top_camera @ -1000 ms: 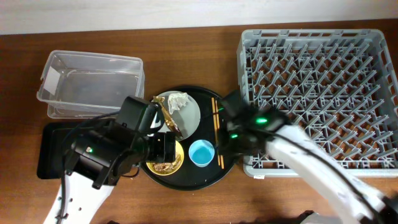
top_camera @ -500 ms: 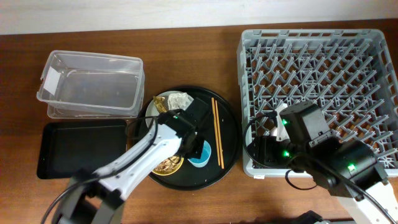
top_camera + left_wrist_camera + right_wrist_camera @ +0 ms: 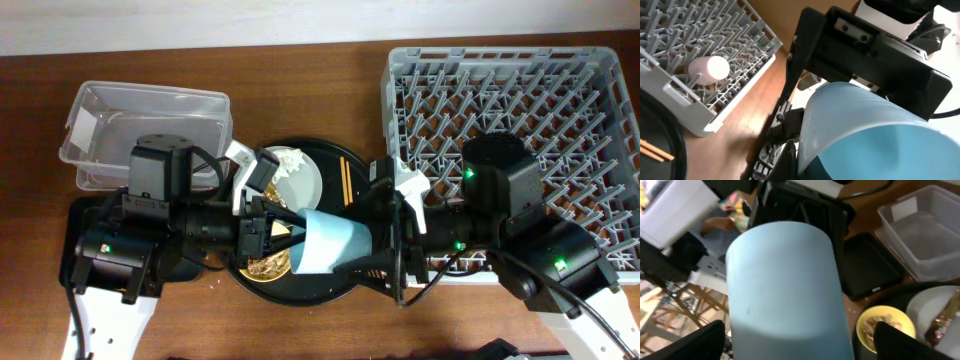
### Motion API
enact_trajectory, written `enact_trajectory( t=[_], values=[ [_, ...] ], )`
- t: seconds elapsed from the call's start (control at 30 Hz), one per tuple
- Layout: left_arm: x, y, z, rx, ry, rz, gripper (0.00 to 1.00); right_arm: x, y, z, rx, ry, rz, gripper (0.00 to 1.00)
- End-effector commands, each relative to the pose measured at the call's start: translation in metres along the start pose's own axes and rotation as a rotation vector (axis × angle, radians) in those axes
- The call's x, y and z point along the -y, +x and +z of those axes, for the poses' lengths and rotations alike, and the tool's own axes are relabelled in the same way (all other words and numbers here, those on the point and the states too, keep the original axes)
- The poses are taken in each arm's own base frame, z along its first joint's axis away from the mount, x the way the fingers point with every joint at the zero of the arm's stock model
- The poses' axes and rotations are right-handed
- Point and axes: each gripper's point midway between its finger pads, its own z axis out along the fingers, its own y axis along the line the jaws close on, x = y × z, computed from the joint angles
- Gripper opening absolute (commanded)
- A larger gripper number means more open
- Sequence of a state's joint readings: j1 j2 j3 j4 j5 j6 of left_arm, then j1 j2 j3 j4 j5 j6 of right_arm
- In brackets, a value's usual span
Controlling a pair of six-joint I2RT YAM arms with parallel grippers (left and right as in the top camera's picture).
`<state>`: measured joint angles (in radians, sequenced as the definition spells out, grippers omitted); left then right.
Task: Sort waste into correct bins and load items into the dishwasher rack
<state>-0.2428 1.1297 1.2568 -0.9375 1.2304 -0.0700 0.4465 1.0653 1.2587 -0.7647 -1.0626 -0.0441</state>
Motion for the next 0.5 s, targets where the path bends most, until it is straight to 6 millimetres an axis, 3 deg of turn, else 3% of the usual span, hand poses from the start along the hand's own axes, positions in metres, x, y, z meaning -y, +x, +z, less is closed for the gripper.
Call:
enact_trajectory(
  t=[0.0,0.1,0.2,0.23,0.27,0.3,0.33,0.43,0.47],
  values=[
    [0.0154,-0.0019,-0.0015,0.007,0.058,0.061,0.0,-0.0153,0.0003,-0.0012,-0.004,-0.085,0.041,0.75],
    [0.0161,-0.0067,-0.0016,0.019,0.059,0.098,0.0,-0.0092,0.0084,-0.0008,-0.029,-0.048,0.083,0.73],
    [0.016,-0.0058,-0.0016,0.016,0.06,0.091,0.0,-0.0102,0.0035,-0.0021,-0.013,-0.044,0.052,0.54],
    [0.0158,-0.0046,-0.0016,0.013,0.06,0.082,0.0,-0.0081,0.002,-0.004,-0.005,-0.011,0.036,0.55],
    [0.0157,-0.0039,-0.0015,0.012,0.059,0.076,0.0,-0.009,0.0016,-0.0051,-0.002,-0.004,0.029,0.62],
    [0.0156,-0.0041,-0.0015,0.012,0.059,0.078,0.0,-0.0096,0.0015,-0.0055,-0.001,-0.004,0.028,0.77],
    [0.0156,-0.0042,-0.0015,0.012,0.059,0.079,0.0,-0.0097,0.0015,-0.0055,-0.001,-0.005,0.03,0.77],
    [0.0161,-0.0038,-0.0011,0.01,0.061,0.079,0.0,-0.0098,0.0022,-0.0053,-0.003,-0.005,0.035,0.58],
    [0.016,-0.0038,-0.0011,0.01,0.06,0.079,0.09,-0.0068,0.0023,-0.0062,-0.002,0.018,0.033,0.55]
  ],
)
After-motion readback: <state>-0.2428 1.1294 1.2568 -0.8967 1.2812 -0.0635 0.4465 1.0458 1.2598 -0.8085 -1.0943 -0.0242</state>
